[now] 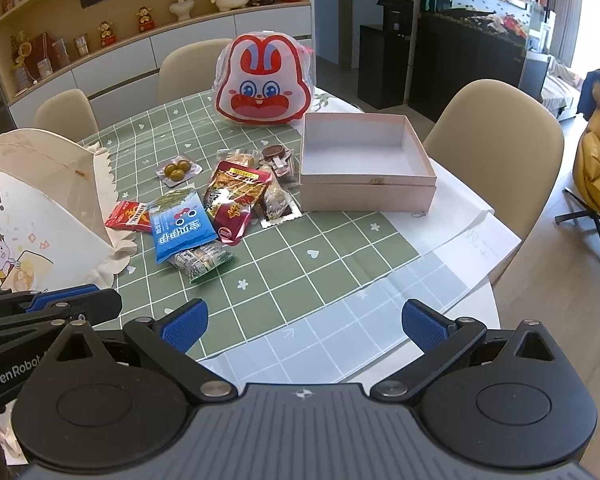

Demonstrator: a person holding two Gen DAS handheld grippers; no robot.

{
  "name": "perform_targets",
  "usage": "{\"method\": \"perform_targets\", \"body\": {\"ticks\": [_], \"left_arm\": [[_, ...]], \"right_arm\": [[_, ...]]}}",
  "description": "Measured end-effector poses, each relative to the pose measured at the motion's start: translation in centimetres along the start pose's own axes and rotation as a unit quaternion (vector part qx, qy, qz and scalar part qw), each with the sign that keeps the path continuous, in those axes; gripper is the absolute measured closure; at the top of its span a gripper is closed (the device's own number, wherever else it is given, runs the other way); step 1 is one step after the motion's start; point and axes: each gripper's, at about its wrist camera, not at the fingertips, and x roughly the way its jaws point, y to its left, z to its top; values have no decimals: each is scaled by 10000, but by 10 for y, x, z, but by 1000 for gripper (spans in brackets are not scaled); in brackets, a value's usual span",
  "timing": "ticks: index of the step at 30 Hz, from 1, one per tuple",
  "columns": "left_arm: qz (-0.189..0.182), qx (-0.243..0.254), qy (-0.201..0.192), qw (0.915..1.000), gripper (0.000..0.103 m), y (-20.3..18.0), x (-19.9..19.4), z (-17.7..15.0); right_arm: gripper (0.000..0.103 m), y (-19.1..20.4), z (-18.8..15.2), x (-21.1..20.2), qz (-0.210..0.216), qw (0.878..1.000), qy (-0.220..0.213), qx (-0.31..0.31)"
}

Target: Organize snacks

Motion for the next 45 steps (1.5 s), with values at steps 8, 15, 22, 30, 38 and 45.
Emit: {"method": "perform_targets", "body": {"ticks": [8,15,22,30,38,45], "left_arm": [[-9,-96,-1,10000,85,-2,1,0],[17,-175,72,9998,85,-3,5,1],[15,-174,124,9998,85,-5,9,0],[51,-223,184,9996,85,-2,11,2],[91,-290,234,9993,85,-1,16,4],[121,-430,363,9983,85,4,26,7]], "right_arm": [[0,0,1,0,9,10000,-4,-11],[0,-5,2,4,114,9999,80,-12],[0,-9,3,9,124,9998,129,29],[0,-9,3,13,158,9997,170,46],[0,-8,6,18,170,9996,206,27],[0,-9,8,27,178,9994,292,1]]}}
